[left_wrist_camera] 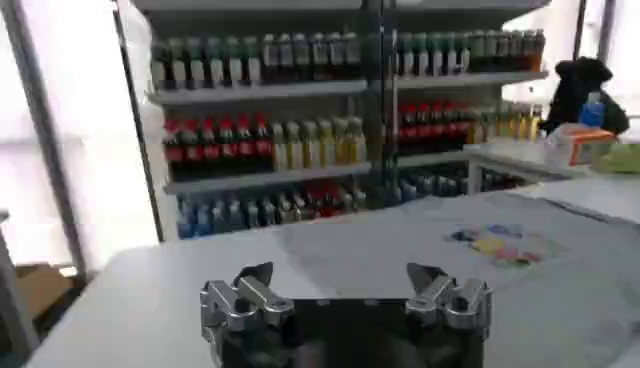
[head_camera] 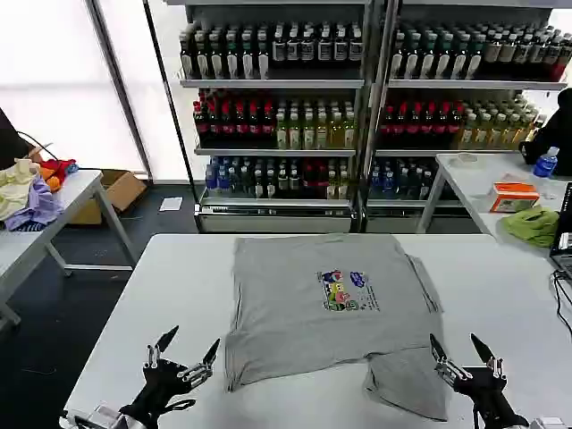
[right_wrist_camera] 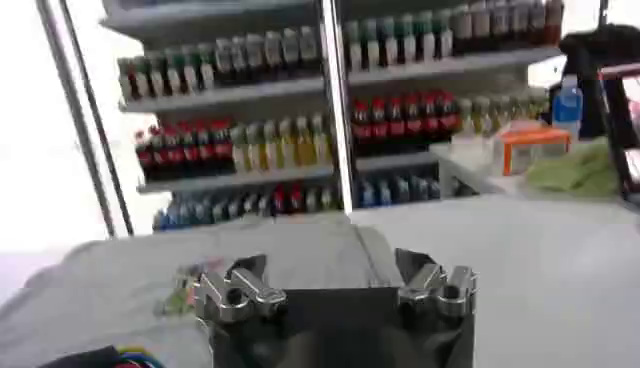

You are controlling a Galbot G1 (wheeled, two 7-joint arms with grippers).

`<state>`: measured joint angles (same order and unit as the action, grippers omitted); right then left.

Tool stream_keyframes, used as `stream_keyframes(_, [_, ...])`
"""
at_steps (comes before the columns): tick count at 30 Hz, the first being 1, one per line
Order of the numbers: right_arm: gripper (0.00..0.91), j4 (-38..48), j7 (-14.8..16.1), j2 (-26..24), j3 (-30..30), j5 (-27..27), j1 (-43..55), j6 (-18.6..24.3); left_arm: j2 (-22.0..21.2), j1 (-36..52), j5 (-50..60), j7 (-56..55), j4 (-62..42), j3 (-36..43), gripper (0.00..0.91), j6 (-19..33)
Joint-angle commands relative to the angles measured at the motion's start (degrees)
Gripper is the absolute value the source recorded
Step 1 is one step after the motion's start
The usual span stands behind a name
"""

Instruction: Fold and organize the clothes.

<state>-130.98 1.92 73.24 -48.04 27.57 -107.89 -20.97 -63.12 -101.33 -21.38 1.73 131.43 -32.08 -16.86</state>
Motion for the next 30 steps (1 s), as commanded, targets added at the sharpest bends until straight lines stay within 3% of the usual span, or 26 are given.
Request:
stream_keyframes(1, [0.907, -2.35, -5.41, -2.88, 2.0, -0.65, -3.76, -7.71, 9.29, 2.36, -17.21, -12.03, -0.27, 7.7, 0.907, -16.15])
stream_keyframes(7, [0.907, -0.72, -7.33, -0.55, 5.08, -3.13, -3.12, -8.44, 6.46, 6.35, -17.12, -12.72, -2.6, 10.43, 0.907, -16.14])
stream_keyframes(16, [0.907, 0.72, -7.03, 1.64, 8.53, -4.77, -1.95, -8.33, 3.51, 9.19, -15.04, -12.25, -5.87, 12.63, 0.907, -16.12])
stream_keyframes(17, [0.856, 0.85, -7.07, 1.93, 8.73, -5.33, -1.92, -8.32, 2.96, 9.54, -14.73, -12.2, -6.18, 12.84, 0.907, -16.13])
stream_keyframes(18, [0.322, 0.99, -7.01, 2.11, 8.88, -5.51, -1.88, -8.32, 2.49, 9.83, -14.35, -12.23, -6.45, 13.04, 0.907, -16.12])
stream_keyframes(19, [0.05, 1.24, -6.97, 2.22, 9.11, -5.7, -1.8, -8.32, 2.08, 10.06, -13.63, -12.28, -6.69, 13.31, 0.897, -16.05])
stream_keyframes(20, [0.0, 1.38, -7.05, 2.23, 9.24, -5.82, -1.77, -8.31, 1.62, 10.25, -12.76, -12.23, -7.15, 13.67, 0.695, -15.77])
stream_keyframes(24, [0.0, 2.29, -6.74, 2.24, 9.49, -6.41, -1.62, -7.67, 0.29, 10.91, -10.5, -12.29, -8.28, 14.92, 0.161, -15.02])
stream_keyframes(26, [0.0, 2.29, -6.84, 2.25, 9.35, -6.25, -1.89, -7.44, -0.09, 10.88, -9.2, -12.3, -8.33, 15.51, 0.06, -14.7])
stream_keyframes(30, [0.0, 2.92, -6.78, 2.01, 9.25, -6.09, -2.52, -6.66, -0.34, 10.22, -6.0, -12.64, -8.59, 17.66, 0.03, -12.87])
